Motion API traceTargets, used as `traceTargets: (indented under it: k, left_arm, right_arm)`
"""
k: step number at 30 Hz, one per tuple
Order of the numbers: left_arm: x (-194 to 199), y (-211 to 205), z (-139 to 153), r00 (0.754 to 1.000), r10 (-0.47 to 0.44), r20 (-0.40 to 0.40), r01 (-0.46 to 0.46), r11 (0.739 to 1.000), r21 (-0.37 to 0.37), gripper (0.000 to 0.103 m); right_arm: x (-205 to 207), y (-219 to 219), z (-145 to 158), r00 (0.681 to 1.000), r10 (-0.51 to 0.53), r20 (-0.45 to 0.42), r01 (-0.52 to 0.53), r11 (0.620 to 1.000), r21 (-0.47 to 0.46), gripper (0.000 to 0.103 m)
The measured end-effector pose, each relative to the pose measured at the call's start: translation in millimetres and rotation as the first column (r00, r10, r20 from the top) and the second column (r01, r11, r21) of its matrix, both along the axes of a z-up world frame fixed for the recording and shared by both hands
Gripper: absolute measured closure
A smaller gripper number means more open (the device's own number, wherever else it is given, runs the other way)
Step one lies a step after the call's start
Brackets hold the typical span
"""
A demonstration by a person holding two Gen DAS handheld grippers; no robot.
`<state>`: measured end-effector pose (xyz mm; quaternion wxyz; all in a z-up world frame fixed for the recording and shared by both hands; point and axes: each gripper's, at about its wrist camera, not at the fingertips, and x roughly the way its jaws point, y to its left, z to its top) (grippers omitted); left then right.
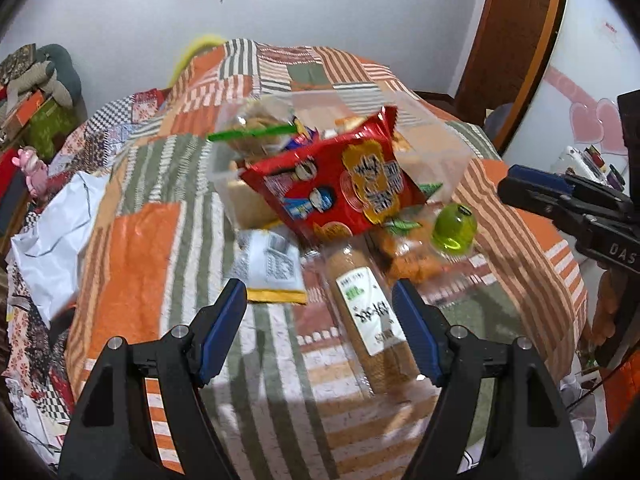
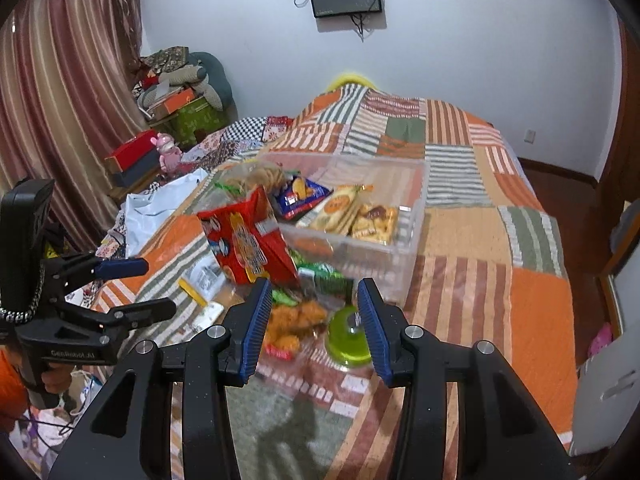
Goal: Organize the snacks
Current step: 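Grasp the tall cracker roll pack with the left tool while the right tool grasps the green jelly cup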
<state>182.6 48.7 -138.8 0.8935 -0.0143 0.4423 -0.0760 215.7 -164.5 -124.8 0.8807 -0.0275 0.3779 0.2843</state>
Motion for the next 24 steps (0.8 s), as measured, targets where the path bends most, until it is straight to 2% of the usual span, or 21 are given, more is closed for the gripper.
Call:
traceTargets:
  k: [7,11,21,23,24]
  left_arm:
    - [3.8,-14.4,-18.7,0.999,-0.020,-0.033,0.020,1.000,-0.016,0.028]
    - [5.7,-22.2,-34.1,0.998,-0.022,-0.064,0.023,1.000,0.015,0.028]
    - [1.0,-1.3,-51.1,0.996,0.014,-0.092,-0.018,0.999,-0.044,0.028]
    - [3.4,-1.4,-52.5,0.995,0.012,-0.103,-0.017,0.999,-0.052,0.030]
    - [4.8,-2.4,-54.0,0.994,0.006,-0.107,-0.012,0.998,-0.055,0.037]
  right_arm:
    - [-0.3,-10.8,-22.9,0.999,-0.012,-0.051,0.011,1.000,-0.020,0.062]
    - [1.0,-17.5,-33.7,0.997,-0.020,-0.079,0.018,1.000,-0.020,0.062]
    - [4.2,-20.6,-43.5,0.995,-0.016,-0.102,0.012,0.999,-0.036,0.062]
    - [6.5,-18.4,-44.0,0.995,-0.013,-0.102,0.009,0.999,-0.039,0.062]
    - [7.6,-17.5,-44.3,0.995,-0.012,-0.102,0.008,0.999,-0.039,0.062]
